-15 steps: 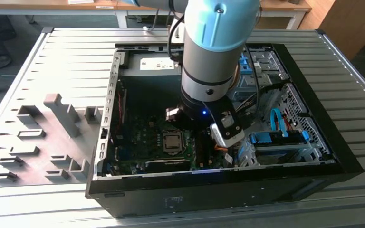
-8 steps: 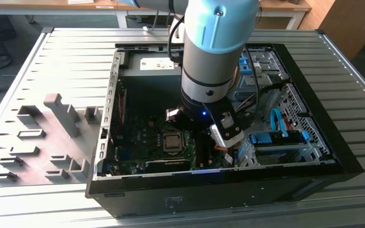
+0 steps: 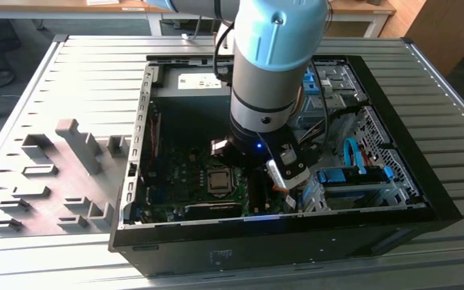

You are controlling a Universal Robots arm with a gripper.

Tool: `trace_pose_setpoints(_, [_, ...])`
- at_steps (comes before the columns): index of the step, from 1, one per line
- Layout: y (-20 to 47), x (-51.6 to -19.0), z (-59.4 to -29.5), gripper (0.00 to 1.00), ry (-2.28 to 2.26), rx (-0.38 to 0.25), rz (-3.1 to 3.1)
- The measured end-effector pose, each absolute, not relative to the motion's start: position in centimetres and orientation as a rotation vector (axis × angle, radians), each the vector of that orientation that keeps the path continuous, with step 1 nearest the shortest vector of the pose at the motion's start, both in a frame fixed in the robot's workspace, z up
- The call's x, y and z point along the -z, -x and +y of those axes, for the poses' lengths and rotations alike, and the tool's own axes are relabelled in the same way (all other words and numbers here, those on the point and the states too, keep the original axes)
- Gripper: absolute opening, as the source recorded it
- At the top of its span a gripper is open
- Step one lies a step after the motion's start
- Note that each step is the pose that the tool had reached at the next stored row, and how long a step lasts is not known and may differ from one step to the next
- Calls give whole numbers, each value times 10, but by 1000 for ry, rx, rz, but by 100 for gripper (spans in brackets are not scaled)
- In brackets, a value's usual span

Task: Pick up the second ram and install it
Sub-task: 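Insert the second ram into the second slot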

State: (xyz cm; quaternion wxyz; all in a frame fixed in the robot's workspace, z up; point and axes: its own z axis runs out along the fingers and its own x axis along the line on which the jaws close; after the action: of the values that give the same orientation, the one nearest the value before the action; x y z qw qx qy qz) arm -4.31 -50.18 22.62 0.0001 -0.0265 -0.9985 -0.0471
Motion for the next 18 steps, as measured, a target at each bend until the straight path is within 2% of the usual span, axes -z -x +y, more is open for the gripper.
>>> trace_pose_setpoints(18, [43, -218, -502, 14, 83, 148, -3137])
